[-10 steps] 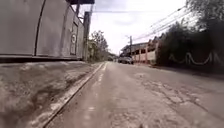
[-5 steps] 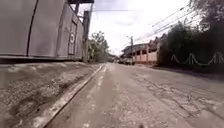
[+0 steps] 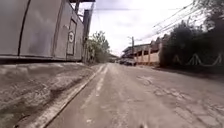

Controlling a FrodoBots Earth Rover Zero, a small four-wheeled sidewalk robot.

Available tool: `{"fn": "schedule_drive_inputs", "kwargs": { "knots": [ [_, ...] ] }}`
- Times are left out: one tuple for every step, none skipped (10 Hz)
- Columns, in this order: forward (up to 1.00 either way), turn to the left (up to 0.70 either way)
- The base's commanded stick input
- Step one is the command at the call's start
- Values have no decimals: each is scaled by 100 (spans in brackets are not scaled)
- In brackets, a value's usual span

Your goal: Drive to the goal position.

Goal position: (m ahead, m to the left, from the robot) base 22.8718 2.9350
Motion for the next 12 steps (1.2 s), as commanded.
{"fn": "schedule_drive_inputs", "kwargs": {
  "knots": [
    [70,4],
    [70,0],
    [70,0],
    [70,0],
    [70,0],
    [70,0],
    [70,0],
    [70,0],
    [70,0],
    [70,0],
    [70,0],
    [70,0]
  ]
}}
